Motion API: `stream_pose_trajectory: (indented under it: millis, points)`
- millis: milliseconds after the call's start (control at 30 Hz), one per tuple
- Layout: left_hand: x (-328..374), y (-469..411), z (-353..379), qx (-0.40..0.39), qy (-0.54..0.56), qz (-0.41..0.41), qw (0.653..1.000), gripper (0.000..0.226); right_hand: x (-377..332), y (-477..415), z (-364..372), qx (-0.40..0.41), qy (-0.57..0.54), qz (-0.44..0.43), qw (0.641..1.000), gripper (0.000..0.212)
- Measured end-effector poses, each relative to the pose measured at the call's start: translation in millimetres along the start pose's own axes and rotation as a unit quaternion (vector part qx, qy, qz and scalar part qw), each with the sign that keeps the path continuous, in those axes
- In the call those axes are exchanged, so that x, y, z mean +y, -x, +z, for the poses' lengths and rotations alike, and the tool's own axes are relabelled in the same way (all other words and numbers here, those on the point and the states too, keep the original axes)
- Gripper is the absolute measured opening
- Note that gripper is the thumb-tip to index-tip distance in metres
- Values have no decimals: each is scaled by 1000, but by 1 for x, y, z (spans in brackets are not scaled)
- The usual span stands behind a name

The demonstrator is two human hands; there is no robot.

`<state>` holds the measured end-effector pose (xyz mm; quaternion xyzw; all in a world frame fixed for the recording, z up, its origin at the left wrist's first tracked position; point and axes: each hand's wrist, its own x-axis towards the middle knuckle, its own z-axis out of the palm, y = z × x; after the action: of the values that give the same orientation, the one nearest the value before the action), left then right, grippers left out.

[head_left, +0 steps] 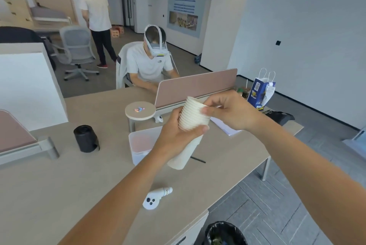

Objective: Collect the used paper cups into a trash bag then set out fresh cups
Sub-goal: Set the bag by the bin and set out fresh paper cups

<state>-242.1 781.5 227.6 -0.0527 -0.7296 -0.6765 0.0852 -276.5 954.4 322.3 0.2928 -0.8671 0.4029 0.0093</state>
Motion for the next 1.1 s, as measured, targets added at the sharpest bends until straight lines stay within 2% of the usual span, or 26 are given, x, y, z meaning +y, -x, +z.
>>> stream_pose_trajectory:
  millis: [167,367,467,600,633,700,767,800,900,1100]
  points:
    - [-12,-30,-9,6,-6,-2,1000,58,12,-31,13,-22,-15,7,1000,21]
    - [-25,-73,-6,3,-46,-13,999,61,48,-71,0,-57,-77,5,995,34]
    - [-30,-105,7,4,-74,-25,997,57,81,-92,-22,-8,-129,-1,992,29]
    - [-43,-155,30,14,-123,-63,990,49,158,-124,-70,117,-188,26,975,28]
    - [-49,-168,37,15,-136,-72,988,48,186,-129,-80,151,-160,36,975,30]
    - [-63,-191,54,15,-143,-89,986,50,250,-137,-95,172,-11,86,981,35]
    - [-79,-209,71,29,-139,-103,985,56,321,-140,-97,119,153,165,967,31]
    - [-87,-216,78,35,-142,-109,983,58,356,-140,-94,82,200,202,955,26]
    - [-111,-236,97,49,-151,-123,980,61,445,-138,-76,23,248,298,922,11]
    - [-150,-267,129,34,-137,-139,980,65,562,-119,-42,2,324,374,869,20]
